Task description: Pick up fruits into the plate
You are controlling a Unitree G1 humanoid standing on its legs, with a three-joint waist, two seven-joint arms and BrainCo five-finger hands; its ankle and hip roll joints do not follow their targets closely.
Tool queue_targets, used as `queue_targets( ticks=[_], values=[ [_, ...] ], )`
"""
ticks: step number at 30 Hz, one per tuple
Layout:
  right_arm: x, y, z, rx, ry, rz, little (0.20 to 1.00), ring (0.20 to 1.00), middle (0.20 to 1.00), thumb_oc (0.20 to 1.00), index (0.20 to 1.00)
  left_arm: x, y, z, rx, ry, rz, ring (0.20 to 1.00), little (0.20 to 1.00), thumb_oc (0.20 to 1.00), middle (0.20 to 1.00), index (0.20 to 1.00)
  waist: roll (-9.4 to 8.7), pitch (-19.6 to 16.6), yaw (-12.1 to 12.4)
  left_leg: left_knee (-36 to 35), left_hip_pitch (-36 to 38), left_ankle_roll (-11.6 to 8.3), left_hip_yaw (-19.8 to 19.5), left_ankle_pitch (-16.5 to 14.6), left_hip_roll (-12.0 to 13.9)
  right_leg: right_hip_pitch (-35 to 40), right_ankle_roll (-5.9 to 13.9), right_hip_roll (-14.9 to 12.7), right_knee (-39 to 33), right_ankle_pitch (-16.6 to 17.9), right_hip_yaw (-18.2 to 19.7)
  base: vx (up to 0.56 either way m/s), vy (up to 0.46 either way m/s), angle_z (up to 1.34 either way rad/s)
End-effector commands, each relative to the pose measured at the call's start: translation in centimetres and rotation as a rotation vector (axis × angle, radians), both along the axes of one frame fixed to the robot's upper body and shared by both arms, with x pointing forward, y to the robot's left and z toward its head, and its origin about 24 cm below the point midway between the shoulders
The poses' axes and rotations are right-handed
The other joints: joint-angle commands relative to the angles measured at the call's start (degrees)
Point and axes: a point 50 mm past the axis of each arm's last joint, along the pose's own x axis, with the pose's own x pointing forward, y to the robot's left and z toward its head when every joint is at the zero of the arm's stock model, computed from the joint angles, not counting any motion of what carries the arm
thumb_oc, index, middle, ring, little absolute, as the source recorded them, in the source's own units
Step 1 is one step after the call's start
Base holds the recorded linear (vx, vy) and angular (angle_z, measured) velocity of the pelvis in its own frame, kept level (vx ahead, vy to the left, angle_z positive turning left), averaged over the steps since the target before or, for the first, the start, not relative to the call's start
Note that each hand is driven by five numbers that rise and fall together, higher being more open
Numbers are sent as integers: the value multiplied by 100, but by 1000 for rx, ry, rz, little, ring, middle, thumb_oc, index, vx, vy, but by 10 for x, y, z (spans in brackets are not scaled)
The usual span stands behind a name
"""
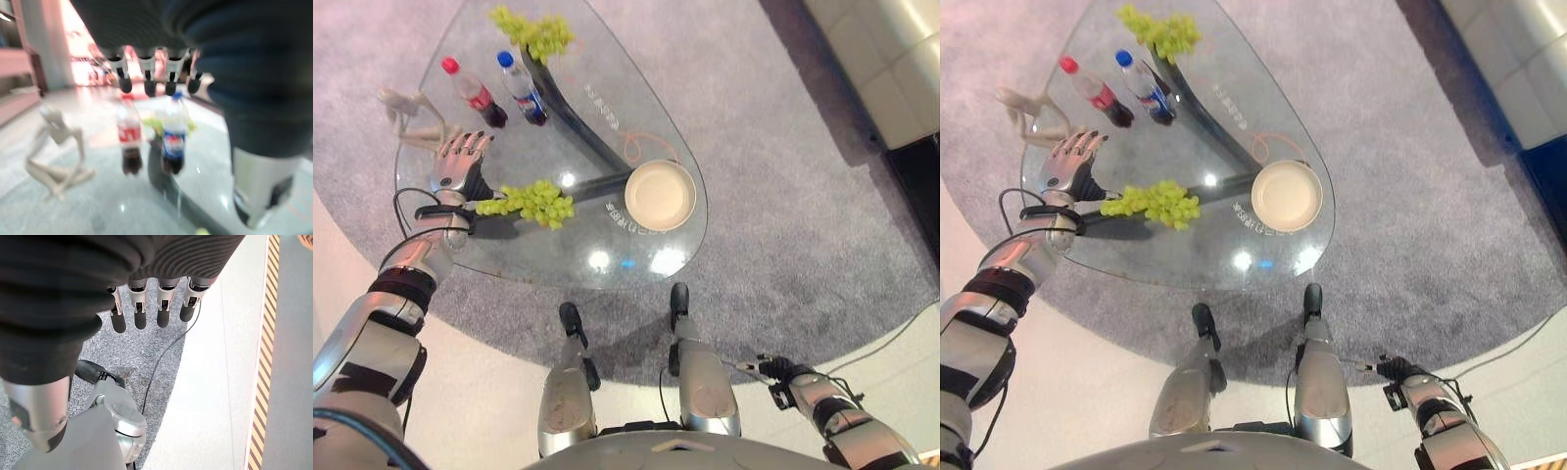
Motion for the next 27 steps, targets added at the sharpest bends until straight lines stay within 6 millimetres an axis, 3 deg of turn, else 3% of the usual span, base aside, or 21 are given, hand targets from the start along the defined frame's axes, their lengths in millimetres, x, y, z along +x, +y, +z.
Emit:
queue_targets(
  ticks=[1, 10, 27],
  values=[
    [0, -18, 8, -42, -13, -23, 1000, 1000, 1000, 1000, 1000, 2, 26, 39, 142, -80, 91, 1000, 1000, 1000, 1000, 1000, -112, -81, -40, 930, -616, 204, -86, -821, -271, -443, -52, 199, 962, -778, 42, -35, -15, -2],
    [17, -25, 22, -60, -64, -15, 1000, 1000, 1000, 1000, 1000, 11, 26, 52, 188, -77, 142, 1000, 1000, 1000, 1000, 1000, -174, 187, -163, 1436, -1342, 226, -120, -878, -315, -1219, -118, 234, 1501, -852, 34, -20, 2, 1],
    [30, -31, 34, -70, -135, -29, 1000, 1000, 1000, 1000, 1000, 11, 39, 18, 164, 259, 300, 1000, 1000, 1000, 1000, 1000, -252, 188, -346, 2040, -2349, 251, -107, -1016, -351, -2242, -157, 258, 1941, -856, 101, 0, 5, 0]
  ],
)
